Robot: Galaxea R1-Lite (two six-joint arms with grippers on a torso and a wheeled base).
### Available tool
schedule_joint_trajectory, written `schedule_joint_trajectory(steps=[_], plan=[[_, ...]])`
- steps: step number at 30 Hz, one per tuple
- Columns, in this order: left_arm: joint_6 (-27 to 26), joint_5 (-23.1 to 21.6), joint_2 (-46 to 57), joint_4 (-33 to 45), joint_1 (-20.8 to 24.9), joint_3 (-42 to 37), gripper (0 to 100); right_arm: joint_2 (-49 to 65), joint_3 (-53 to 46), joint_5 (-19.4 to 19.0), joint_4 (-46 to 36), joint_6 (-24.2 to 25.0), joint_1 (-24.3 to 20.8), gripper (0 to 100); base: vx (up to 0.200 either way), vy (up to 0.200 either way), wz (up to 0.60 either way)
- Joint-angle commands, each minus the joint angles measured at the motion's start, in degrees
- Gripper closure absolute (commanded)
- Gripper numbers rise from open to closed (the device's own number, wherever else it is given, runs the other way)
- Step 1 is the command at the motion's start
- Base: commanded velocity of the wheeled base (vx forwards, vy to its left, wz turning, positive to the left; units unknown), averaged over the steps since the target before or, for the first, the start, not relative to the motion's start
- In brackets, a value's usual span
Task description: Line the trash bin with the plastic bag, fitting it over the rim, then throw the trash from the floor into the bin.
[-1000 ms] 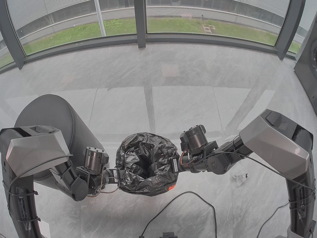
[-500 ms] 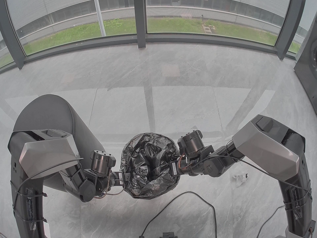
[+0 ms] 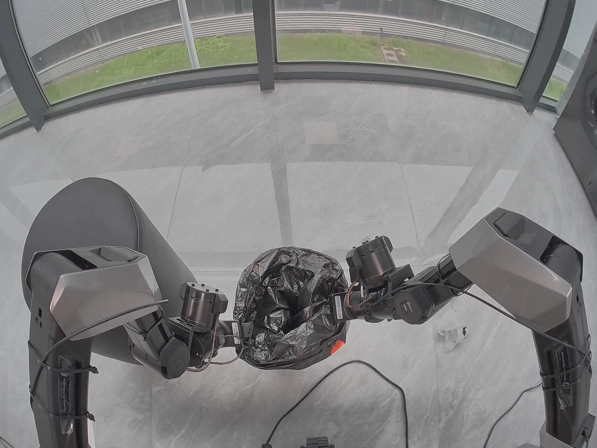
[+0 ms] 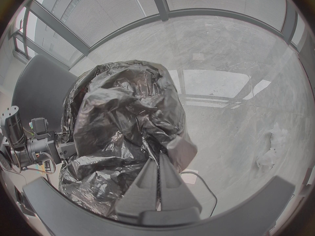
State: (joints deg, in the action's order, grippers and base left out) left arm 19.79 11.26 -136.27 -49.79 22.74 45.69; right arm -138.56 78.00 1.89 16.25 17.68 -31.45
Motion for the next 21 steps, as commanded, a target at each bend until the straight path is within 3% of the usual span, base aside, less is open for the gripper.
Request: schedule_joint_trajectory(steps=[1, 21], plan=[[0.1, 0.1, -0.1, 0.0, 0.0, 0.4, 0, 1.0, -0.4, 0.3, 0.0, 0.0, 0.6, 100, 0.000, 0.000, 0.00], [1.2, 1.3, 3.4, 0.2, 1.3, 0.5, 0, 3.0, -2.7, -0.2, 0.1, -0.3, -1.1, 100, 0.000, 0.000, 0.00]])
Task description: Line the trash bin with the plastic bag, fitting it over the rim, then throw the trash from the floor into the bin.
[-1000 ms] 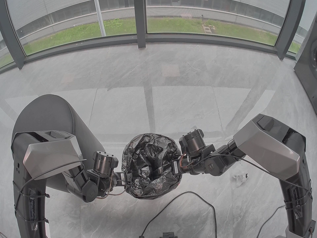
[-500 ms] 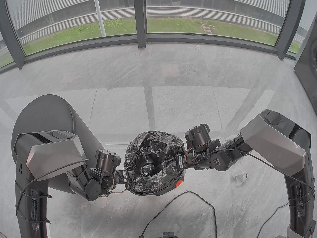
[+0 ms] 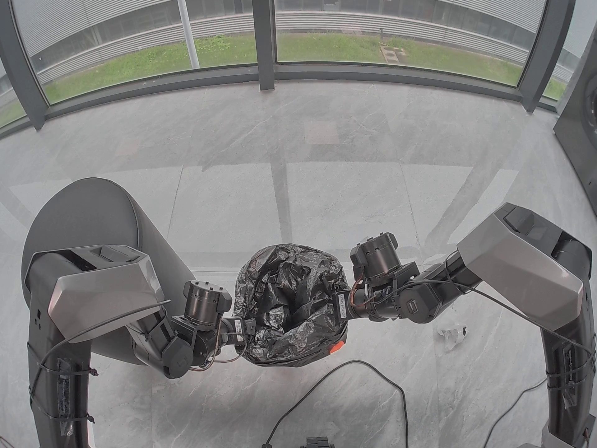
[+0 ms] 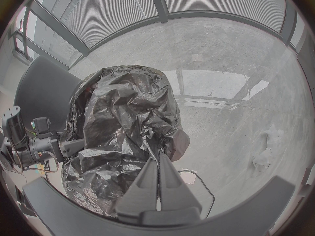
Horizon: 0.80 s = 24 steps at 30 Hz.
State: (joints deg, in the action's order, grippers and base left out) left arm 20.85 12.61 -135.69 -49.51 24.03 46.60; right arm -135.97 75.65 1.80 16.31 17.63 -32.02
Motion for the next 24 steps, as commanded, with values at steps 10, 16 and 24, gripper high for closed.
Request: schedule_joint_trajectory(steps=[10, 16, 24], plan=[[0.2, 0.0, 5.9, 0.0, 0.5, -3.1, 0, 1.9, -0.9, -0.1, 0.0, 0.0, -2.3, 100, 0.000, 0.000, 0.00], [0.2, 0.0, 7.4, 0.0, 0.2, -4.0, 0, 2.7, -2.1, -0.1, 0.1, 0.0, -2.3, 100, 0.000, 0.000, 0.00], [0.7, 0.0, 10.2, -0.2, 0.5, -4.1, 0, 4.1, -3.2, -0.1, 1.3, 0.0, -2.6, 100, 0.000, 0.000, 0.00]])
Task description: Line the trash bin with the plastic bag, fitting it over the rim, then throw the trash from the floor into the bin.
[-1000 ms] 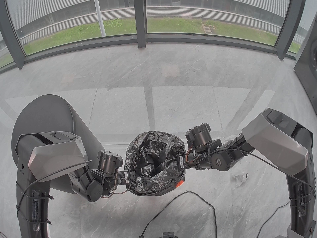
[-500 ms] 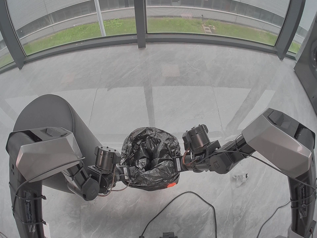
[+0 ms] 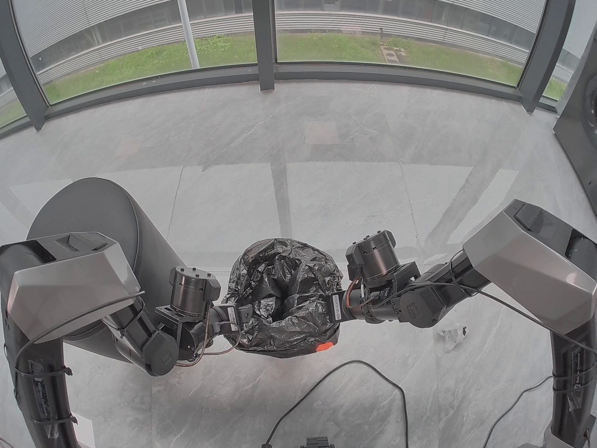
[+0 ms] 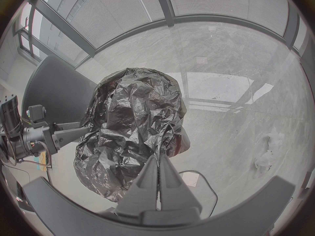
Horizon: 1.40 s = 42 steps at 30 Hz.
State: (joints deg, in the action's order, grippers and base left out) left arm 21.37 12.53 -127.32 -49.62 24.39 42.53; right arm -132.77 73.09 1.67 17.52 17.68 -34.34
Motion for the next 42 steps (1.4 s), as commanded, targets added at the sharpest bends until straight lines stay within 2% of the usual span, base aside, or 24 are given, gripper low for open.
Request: schedule_joint_trajectory(steps=[1, 12, 20, 32, 33, 42], plan=[[0.4, 0.0, 3.0, 0.0, 0.4, -0.2, 0, 1.1, -1.3, 0.0, 0.1, 0.0, -0.8, 100, 0.000, 0.000, 0.00], [0.3, 1.3, 4.4, 1.5, -0.5, -1.8, 0, 1.8, -3.9, 0.0, 0.2, 0.0, -2.5, 100, 0.000, 0.000, 0.00], [-0.3, 1.3, 3.4, 1.7, 2.0, -7.5, 0, 2.1, -4.2, -0.2, 1.7, 0.1, -3.1, 100, 0.000, 0.000, 0.00], [-0.2, 1.3, 2.5, 1.5, 2.4, -7.4, 0, 0.8, -4.0, -1.9, 2.3, -0.4, -2.7, 100, 0.000, 0.000, 0.00], [-0.2, 1.3, 2.5, 1.5, 2.4, -7.3, 0, 0.8, -4.2, -1.8, 2.3, -0.3, -2.7, 0, 0.000, 0.000, 0.00], [-0.3, 1.3, 2.3, 1.5, 2.4, -7.2, 0, 1.1, -4.5, -1.1, 2.3, -0.1, -2.7, 0, 0.000, 0.000, 0.00]])
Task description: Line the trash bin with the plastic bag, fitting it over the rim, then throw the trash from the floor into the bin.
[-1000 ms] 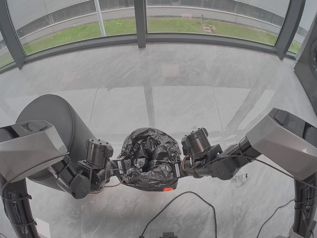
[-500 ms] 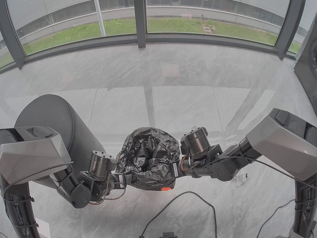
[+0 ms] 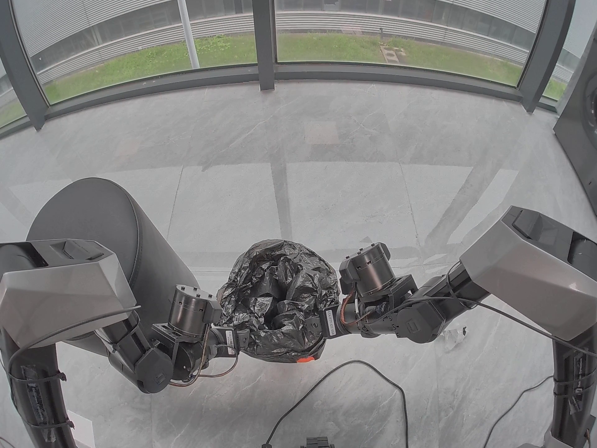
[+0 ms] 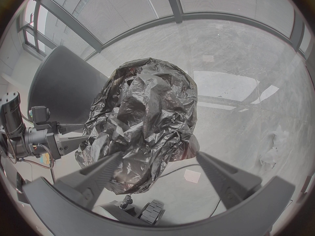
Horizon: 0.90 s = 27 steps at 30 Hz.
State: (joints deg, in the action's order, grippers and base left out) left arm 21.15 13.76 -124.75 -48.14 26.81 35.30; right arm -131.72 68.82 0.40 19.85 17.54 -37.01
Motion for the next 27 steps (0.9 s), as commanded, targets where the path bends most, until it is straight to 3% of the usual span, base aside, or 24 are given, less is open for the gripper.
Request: schedule_joint_trajectory(steps=[1, 27], plan=[[-0.1, 0.0, -0.2, 0.0, 0.0, 0.0, 0, 0.1, -0.3, 0.1, 0.0, 0.0, -0.1, 0, 0.000, 0.000, 0.00], [0.4, 0.0, -0.8, 0.2, 0.5, -3.7, 0, 6.0, -5.4, 0.8, 0.1, 0.0, 0.9, 0, 0.000, 0.000, 0.00]])
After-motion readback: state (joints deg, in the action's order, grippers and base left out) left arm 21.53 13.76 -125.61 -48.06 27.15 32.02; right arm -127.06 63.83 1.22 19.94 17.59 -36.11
